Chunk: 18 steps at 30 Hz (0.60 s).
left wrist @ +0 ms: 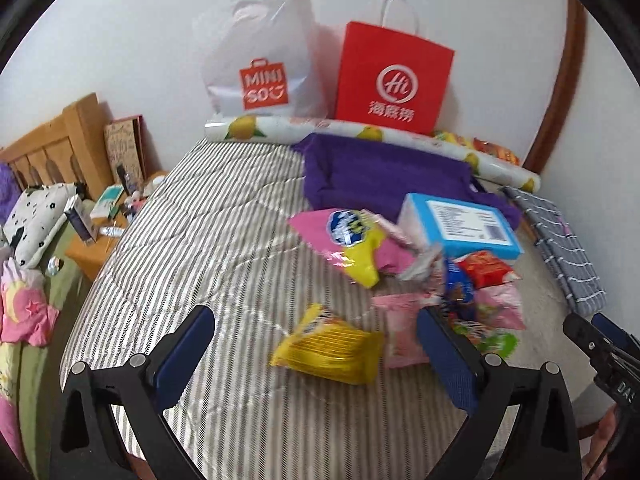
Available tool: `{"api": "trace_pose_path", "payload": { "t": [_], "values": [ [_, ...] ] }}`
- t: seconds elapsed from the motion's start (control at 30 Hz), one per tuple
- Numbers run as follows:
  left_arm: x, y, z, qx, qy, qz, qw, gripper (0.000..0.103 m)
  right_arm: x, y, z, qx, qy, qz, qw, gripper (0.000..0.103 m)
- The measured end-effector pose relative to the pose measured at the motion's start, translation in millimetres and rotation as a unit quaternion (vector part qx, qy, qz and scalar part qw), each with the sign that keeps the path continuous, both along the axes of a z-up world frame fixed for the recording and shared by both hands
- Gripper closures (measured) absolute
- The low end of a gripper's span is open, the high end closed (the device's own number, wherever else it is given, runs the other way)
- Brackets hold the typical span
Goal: Organize snacks
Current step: 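Grasp the yellow chip bag with the left tool while the right tool grasps the pink cone-shaped snack bag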
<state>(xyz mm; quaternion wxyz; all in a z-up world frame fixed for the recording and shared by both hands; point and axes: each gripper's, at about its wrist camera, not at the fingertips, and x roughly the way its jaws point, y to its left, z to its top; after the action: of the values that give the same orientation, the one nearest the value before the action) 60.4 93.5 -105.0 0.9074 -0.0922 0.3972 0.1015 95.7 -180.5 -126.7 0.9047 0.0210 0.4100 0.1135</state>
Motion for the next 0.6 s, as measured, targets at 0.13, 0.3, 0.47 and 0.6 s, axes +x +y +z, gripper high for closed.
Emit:
{"api": "trace_pose_path", "payload": {
  "t": [0.13,0.3,0.47,0.6],
  "values": [
    [7.4,13.3,-13.1,-0.013,0.010,0.005,0.9999,0.002,20.2,10.3,-20.0,0.006,0.023,0.004,1.000,0.020],
    [14.2,22.7,-26.7,-0.036,0.022,0.003,0.9991,0.002,44.0,19.1,-41.1,0.027,0.048,0.003,0.998,0.020],
    [17.7,25.3,-32.6,-0.038,0.025,-0.003,0.9990,0.002,62.2,21.7,-54.6,0.048,0.069,-0.004,0.996,0.021],
    [17.6,28.2,-35.3,-0.047,0.025,-0.006,0.9986,0.002,71.1,25.9,-60.0,0.057,0.081,-0.003,0.995,0.024]
  ]
}}
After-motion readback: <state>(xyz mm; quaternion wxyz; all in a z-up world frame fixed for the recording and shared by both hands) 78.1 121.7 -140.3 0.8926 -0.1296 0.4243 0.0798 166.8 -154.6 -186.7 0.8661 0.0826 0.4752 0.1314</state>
